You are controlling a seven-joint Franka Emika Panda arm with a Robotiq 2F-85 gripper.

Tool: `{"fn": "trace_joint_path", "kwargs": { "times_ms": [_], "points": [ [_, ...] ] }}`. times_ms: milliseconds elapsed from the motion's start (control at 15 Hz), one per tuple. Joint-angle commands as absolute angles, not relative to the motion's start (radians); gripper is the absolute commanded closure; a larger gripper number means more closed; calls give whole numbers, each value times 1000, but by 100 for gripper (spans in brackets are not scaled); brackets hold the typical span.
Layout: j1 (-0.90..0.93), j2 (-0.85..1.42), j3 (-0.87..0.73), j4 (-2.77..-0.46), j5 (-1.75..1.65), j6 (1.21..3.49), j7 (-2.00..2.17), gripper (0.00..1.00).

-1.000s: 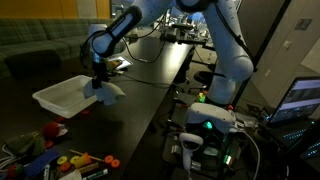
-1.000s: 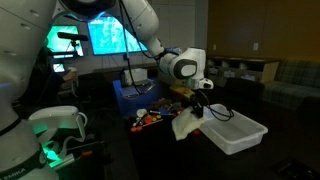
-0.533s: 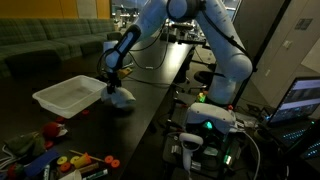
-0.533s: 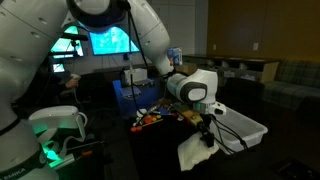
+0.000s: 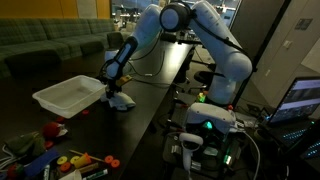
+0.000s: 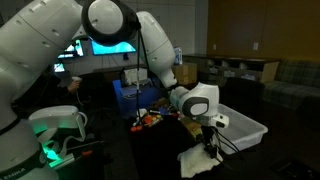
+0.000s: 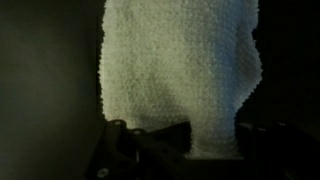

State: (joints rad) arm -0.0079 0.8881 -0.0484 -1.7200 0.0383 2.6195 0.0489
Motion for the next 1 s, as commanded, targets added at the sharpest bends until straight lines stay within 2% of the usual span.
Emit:
{"fn": "trace_joint_path", "kwargs": {
  "times_ms": [0,933],
  "points": [
    [-4,941,-50,-1663,47,2665,96,89],
    [50,1026,0,-1606,56,2718,141,88]
  ]
}}
